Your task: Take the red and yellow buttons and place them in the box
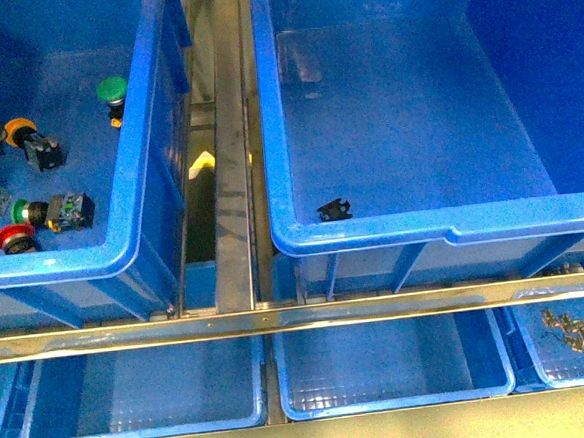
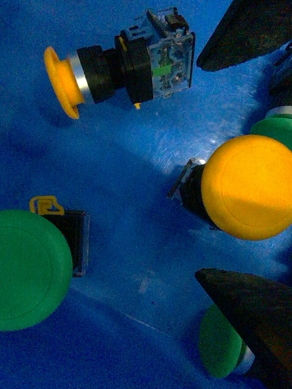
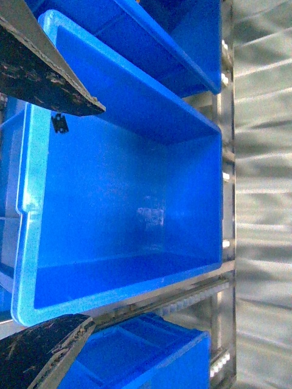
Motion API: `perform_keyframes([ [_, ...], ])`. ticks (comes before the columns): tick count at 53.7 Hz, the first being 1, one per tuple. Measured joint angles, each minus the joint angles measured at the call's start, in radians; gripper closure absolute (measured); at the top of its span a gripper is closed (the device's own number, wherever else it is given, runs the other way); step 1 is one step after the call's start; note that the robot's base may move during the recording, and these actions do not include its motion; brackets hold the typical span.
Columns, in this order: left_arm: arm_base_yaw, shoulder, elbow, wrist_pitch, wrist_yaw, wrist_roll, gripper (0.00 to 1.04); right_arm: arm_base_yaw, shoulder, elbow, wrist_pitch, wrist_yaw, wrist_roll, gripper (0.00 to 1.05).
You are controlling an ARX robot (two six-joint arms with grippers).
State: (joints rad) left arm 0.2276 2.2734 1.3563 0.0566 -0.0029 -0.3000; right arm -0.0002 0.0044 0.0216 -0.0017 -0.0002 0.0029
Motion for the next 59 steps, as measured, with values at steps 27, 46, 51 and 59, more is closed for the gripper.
perform_keyframes([
  [27,0.004,0.019,0.012,-0.025,0.034,0.002,0.29,0.0,0.0,0.0,0.0,0.0,0.0,0.07],
  [46,0.013,0.019,0.018,-0.026,0.044,0.007,0.71,0.0,0.0,0.0,0.0,0.0,0.0,0.07],
  [51,0.015,0.017,0.015,-0.022,0.053,0.009,0.71,0.0,0.0,0.0,0.0,0.0,0.0,0.07],
  [59,0.018,-0.021,-0.02,-0.019,0.113,-0.009,0.71,0.0,0.0,0.0,0.0,0.0,0.0,0.07],
])
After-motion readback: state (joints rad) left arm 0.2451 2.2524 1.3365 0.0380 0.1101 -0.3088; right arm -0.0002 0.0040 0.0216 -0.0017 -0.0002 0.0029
